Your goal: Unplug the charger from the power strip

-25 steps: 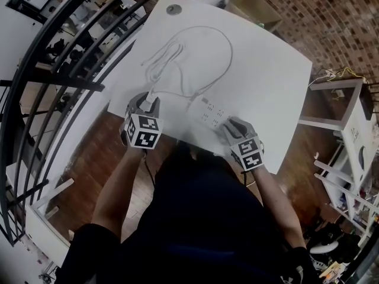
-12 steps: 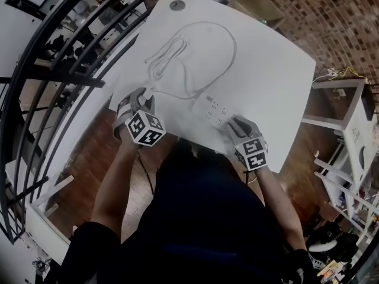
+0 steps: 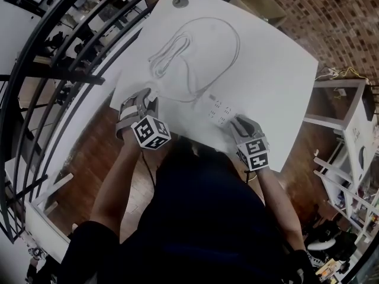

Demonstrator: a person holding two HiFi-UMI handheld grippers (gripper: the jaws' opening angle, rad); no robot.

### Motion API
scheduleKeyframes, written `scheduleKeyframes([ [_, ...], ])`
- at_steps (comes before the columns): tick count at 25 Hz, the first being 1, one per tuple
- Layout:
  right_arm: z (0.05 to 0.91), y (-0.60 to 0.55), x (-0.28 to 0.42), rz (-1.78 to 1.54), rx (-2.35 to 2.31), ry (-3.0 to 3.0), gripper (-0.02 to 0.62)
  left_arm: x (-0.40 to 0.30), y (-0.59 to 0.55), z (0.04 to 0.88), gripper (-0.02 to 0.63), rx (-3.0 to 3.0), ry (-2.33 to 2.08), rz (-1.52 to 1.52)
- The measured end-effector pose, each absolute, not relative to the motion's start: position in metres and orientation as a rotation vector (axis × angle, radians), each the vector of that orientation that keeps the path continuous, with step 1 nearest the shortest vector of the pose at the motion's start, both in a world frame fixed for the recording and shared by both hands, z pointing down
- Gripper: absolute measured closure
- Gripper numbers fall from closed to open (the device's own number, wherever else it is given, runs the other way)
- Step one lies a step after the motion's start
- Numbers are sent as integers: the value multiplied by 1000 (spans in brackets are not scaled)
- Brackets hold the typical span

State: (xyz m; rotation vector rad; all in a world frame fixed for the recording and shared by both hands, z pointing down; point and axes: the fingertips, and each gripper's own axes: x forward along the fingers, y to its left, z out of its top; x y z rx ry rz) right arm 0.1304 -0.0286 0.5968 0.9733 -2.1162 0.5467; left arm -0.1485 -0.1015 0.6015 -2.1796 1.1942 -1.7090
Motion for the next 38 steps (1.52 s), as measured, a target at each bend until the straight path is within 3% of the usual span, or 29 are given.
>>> scheduleKeyframes([
  [3, 598, -28, 131, 551, 981, -2112, 486, -145, -96, 607, 383, -2229, 1201, -1712],
  [18, 597, -28, 132, 566, 1014, -2095, 486, -146, -71, 602, 334, -2504, 1307, -1692],
  [23, 595, -28, 137, 724, 1031, -2105, 486, -138, -70, 566, 334, -2698, 1427, -1493],
  [31, 489, -46, 145, 826, 1469, -2275, 488, -74, -55, 503, 375, -2995, 1234, -1105],
  [38, 427, -11, 154, 945, 1661, -2373, 556, -11, -10, 459, 491, -3195, 1060, -846],
])
